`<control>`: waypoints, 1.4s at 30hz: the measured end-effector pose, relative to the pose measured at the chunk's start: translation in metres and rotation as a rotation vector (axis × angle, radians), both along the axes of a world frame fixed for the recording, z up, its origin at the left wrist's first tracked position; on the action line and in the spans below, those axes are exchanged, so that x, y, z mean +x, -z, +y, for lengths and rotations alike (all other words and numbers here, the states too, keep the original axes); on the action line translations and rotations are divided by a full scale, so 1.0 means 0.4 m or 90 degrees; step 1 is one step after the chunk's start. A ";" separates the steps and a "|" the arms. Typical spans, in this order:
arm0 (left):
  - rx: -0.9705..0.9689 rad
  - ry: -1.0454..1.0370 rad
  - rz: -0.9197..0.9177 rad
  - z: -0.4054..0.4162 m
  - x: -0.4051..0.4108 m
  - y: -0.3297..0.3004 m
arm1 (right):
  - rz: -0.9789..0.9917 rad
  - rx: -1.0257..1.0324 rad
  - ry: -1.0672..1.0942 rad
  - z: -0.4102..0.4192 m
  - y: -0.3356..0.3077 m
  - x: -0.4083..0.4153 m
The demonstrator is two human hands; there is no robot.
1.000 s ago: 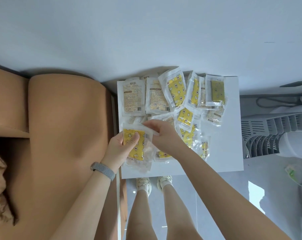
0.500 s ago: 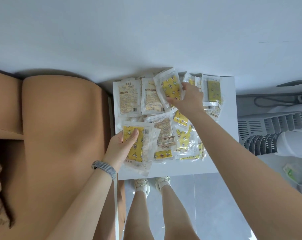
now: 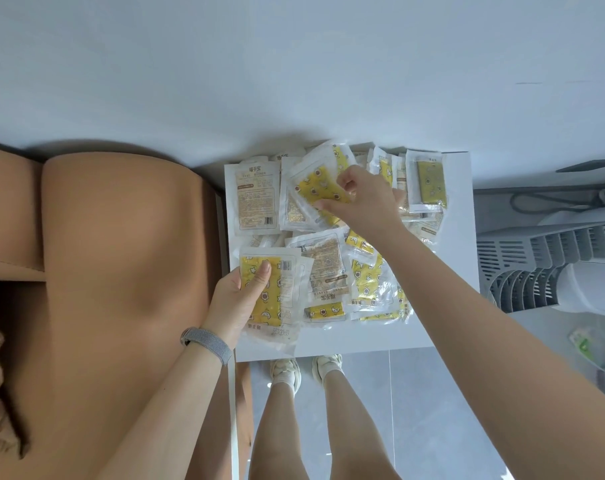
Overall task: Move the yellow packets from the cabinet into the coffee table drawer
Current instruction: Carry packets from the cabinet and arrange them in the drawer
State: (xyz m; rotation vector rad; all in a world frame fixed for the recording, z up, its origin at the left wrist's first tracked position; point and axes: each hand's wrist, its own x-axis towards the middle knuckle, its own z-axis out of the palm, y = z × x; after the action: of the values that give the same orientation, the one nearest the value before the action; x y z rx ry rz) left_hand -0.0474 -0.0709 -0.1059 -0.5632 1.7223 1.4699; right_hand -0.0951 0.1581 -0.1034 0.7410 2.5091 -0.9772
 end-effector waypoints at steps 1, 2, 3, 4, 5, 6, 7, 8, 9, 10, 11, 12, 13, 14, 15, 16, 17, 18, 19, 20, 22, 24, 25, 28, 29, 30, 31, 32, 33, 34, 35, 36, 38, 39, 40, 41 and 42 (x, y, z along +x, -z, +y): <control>0.001 -0.009 -0.003 0.001 -0.001 -0.002 | 0.015 -0.032 0.003 -0.006 -0.007 0.002; -0.001 -0.018 -0.007 0.002 -0.002 -0.003 | 0.032 -0.074 0.016 -0.010 -0.015 0.004; -0.002 -0.027 -0.012 0.004 -0.003 -0.003 | 0.053 -0.121 0.036 -0.010 -0.022 0.005; -0.003 -0.034 -0.015 0.004 -0.004 -0.003 | 0.074 -0.177 0.061 -0.006 -0.030 0.008; -0.001 -0.038 -0.017 0.006 -0.006 -0.004 | 0.096 -0.239 0.096 0.003 -0.039 0.013; 0.000 -0.041 -0.017 0.006 -0.007 -0.005 | 0.116 -0.294 0.144 0.017 -0.049 0.017; 0.001 -0.043 -0.016 0.006 -0.007 -0.006 | 0.134 -0.323 0.199 0.037 -0.054 0.022; 0.000 -0.047 -0.014 0.007 -0.009 -0.006 | 0.143 -0.326 0.254 0.063 -0.055 0.027; -0.001 -0.051 -0.011 0.007 -0.009 -0.006 | 0.140 -0.312 0.300 0.095 -0.050 0.034; -0.001 -0.053 -0.008 0.008 -0.010 -0.006 | 0.126 -0.296 0.334 0.130 -0.041 0.041; 0.000 -0.057 -0.008 0.009 -0.011 -0.006 | 0.101 -0.281 0.355 0.165 -0.027 0.048; 0.001 -0.062 -0.009 0.011 -0.011 -0.006 | 0.069 -0.271 0.366 0.198 -0.012 0.056; 0.004 -0.065 -0.009 0.013 -0.011 -0.005 | 0.040 -0.266 0.371 0.224 0.005 0.063; 0.007 -0.067 -0.009 0.015 -0.011 -0.005 | 0.012 -0.258 0.366 0.246 0.025 0.070; 0.009 -0.067 -0.009 0.018 -0.010 -0.004 | -0.009 -0.242 0.350 0.262 0.042 0.075; 0.011 -0.068 -0.008 0.020 -0.008 -0.004 | -0.026 -0.219 0.335 0.274 0.059 0.078; 0.014 -0.069 -0.008 0.022 -0.007 -0.004 | -0.036 -0.182 0.321 0.283 0.076 0.077; 0.016 -0.070 -0.009 0.024 -0.005 -0.005 | -0.052 -0.136 0.306 0.290 0.091 0.074; 0.017 -0.071 -0.011 0.026 -0.003 -0.006 | -0.075 -0.086 0.287 0.298 0.107 0.070; 0.016 -0.071 -0.013 0.028 -0.002 -0.006 | -0.093 -0.056 0.278 0.300 0.118 0.066; 0.016 -0.073 -0.012 0.031 0.002 -0.006 | -0.110 -0.033 0.298 0.304 0.147 0.059; 0.013 -0.080 -0.012 0.032 0.005 -0.004 | -0.145 -0.002 0.301 0.298 0.155 0.055; 0.013 -0.085 -0.013 0.032 0.006 -0.003 | -0.166 0.016 0.290 0.295 0.157 0.052; 0.018 -0.101 -0.016 0.035 0.011 -0.004 | -0.189 0.061 0.267 0.299 0.171 0.049; 0.021 -0.102 -0.014 0.038 0.012 -0.005 | -0.194 0.072 0.262 0.299 0.170 0.048; 0.021 -0.102 -0.013 0.040 0.013 -0.006 | -0.201 0.082 0.260 0.299 0.168 0.048; 0.021 -0.101 -0.013 0.042 0.014 -0.006 | -0.202 0.093 0.259 0.302 0.169 0.049; 0.019 -0.103 -0.014 0.043 0.015 -0.005 | -0.197 0.101 0.256 0.304 0.169 0.051; 0.017 -0.106 -0.015 0.045 0.017 -0.006 | -0.189 0.110 0.250 0.305 0.168 0.053; 0.015 -0.108 -0.015 0.046 0.018 -0.006 | -0.175 0.113 0.243 0.305 0.165 0.056; 0.013 -0.109 -0.015 0.048 0.019 -0.005 | -0.154 0.109 0.238 0.304 0.159 0.058; 0.011 -0.108 -0.014 0.050 0.020 -0.005 | -0.128 0.098 0.235 0.304 0.155 0.063; 0.012 -0.106 -0.013 0.054 0.021 -0.007 | -0.075 0.074 0.222 0.302 0.145 0.077; 0.016 -0.106 -0.013 0.057 0.021 -0.009 | -0.055 0.067 0.214 0.299 0.139 0.086; 0.022 -0.107 -0.014 0.059 0.021 -0.010 | -0.040 0.060 0.211 0.296 0.131 0.095; 0.029 -0.107 -0.017 0.061 0.021 -0.012 | -0.028 0.046 0.214 0.294 0.124 0.105; 0.035 -0.107 -0.021 0.064 0.021 -0.015 | -0.014 0.028 0.221 0.292 0.114 0.115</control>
State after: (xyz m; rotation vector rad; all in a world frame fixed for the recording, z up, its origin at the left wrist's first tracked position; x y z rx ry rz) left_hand -0.0392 -0.0454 -0.0999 -0.7140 1.6364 1.6110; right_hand -0.0493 0.2749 -0.1489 1.2232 2.4366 -1.0177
